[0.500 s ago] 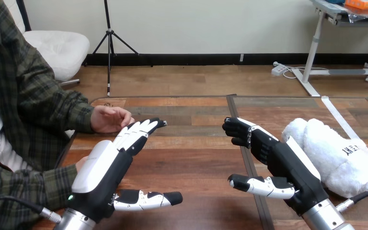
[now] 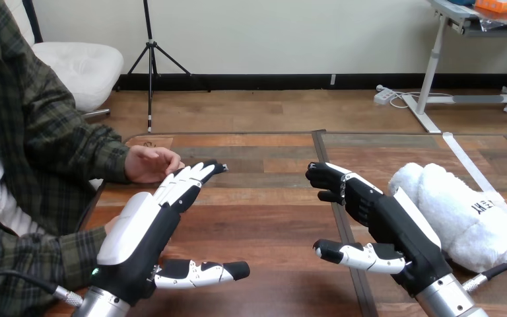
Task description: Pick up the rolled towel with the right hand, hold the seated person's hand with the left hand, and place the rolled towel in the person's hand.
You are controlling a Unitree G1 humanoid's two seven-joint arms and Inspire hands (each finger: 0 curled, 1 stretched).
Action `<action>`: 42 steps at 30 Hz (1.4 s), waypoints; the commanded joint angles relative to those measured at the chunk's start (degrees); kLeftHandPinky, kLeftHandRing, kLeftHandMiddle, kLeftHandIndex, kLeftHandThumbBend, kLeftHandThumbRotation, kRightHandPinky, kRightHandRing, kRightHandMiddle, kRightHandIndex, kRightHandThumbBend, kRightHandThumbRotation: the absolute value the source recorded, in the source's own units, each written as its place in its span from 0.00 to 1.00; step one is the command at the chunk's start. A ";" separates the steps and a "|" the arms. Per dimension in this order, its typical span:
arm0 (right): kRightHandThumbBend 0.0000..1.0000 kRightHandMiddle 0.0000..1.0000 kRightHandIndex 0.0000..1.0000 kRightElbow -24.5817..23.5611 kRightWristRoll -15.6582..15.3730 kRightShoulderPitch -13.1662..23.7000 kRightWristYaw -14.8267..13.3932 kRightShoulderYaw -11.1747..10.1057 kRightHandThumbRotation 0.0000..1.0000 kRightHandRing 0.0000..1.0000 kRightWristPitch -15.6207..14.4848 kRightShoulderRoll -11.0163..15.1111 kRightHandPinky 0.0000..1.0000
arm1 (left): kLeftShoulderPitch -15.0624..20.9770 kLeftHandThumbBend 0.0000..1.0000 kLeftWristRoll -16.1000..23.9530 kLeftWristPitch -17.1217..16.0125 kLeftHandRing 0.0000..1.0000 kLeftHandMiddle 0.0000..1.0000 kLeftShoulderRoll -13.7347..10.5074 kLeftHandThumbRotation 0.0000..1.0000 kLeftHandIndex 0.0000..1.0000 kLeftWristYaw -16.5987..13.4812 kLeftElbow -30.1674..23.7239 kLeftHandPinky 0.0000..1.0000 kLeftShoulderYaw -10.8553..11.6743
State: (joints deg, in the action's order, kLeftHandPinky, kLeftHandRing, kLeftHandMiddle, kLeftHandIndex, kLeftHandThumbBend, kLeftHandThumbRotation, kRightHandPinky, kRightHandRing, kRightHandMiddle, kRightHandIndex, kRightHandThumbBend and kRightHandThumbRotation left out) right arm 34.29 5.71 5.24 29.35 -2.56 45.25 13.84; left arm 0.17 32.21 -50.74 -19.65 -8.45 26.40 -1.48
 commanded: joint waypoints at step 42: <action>1.00 0.89 0.88 -16.53 -17.52 2.49 -16.54 -2.47 0.52 0.91 -14.75 6.19 0.89 | 2.18 1.00 -1.18 3.29 0.96 0.94 -0.16 0.57 0.89 -0.27 -5.44 0.98 -1.96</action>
State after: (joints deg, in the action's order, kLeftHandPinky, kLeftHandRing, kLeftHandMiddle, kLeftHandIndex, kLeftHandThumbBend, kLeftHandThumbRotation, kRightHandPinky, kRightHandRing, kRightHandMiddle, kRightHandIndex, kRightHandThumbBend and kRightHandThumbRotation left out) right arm 25.34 -11.16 5.17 15.09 -2.84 34.75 17.20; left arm 0.08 31.98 -47.99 -19.78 -8.40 24.50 -2.72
